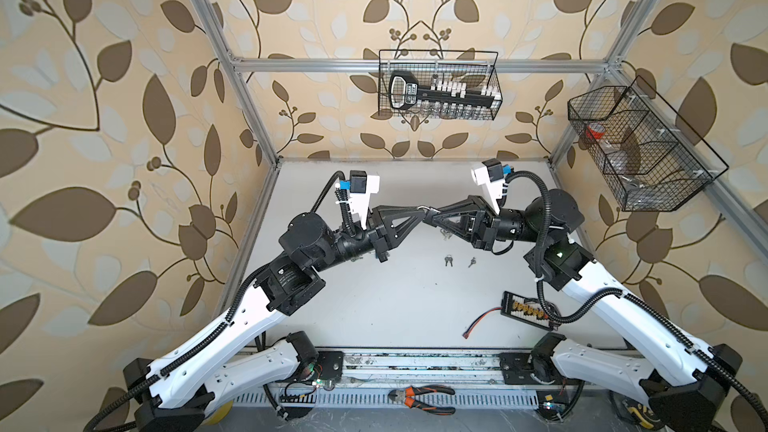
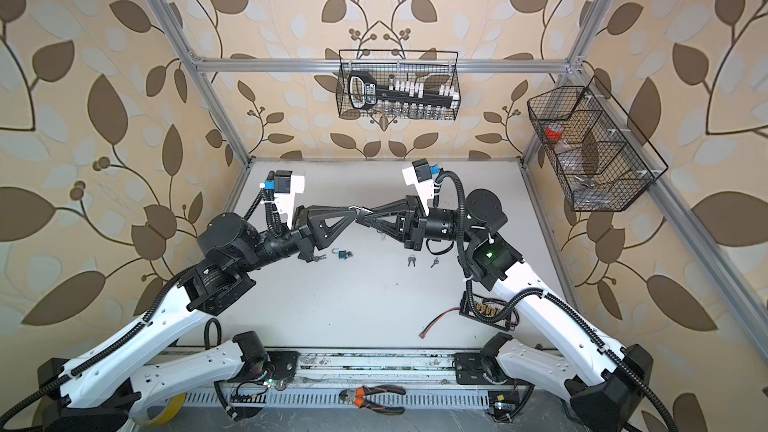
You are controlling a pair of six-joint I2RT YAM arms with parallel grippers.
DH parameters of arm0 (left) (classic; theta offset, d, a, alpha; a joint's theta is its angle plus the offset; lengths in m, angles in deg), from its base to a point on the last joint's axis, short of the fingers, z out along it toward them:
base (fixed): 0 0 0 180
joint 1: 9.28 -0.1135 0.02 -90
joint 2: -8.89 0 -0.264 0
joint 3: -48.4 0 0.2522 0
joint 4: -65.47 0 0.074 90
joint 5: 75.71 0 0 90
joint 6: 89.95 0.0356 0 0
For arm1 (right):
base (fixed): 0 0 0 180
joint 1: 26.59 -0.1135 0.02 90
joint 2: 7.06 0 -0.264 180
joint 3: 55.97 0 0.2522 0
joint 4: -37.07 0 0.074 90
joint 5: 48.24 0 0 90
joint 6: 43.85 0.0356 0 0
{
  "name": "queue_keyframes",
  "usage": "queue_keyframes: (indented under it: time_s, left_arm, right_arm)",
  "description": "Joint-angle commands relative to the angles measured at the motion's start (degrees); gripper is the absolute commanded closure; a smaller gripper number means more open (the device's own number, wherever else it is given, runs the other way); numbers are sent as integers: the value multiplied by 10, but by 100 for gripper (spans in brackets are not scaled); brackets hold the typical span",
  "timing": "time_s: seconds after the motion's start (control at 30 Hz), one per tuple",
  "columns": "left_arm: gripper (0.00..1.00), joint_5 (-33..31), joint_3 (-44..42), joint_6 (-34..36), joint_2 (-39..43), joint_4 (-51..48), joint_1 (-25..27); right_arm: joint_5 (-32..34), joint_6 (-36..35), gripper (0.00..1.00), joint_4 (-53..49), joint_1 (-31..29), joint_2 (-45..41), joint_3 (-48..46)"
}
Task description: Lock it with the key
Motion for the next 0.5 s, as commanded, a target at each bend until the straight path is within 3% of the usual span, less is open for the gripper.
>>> queue_keyframes:
  time_s: [0.0, 0.37, 0.4, 0.47]
  left_arm:
    - [100, 46, -11, 6, 16, -87, -21]
    - [100, 57, -3, -8, 24, -66, -28]
    - [100, 56, 0, -9, 22, -70, -29]
    - [100, 55, 7, -7, 18, -79, -28]
  right_arm:
    - [37, -29, 100, 25, 10, -39, -22]
    - [26, -27, 100, 14, 10, -64, -60]
    - [22, -33, 93, 3, 10, -59, -53]
    - [23, -58, 67, -27, 9, -55, -40]
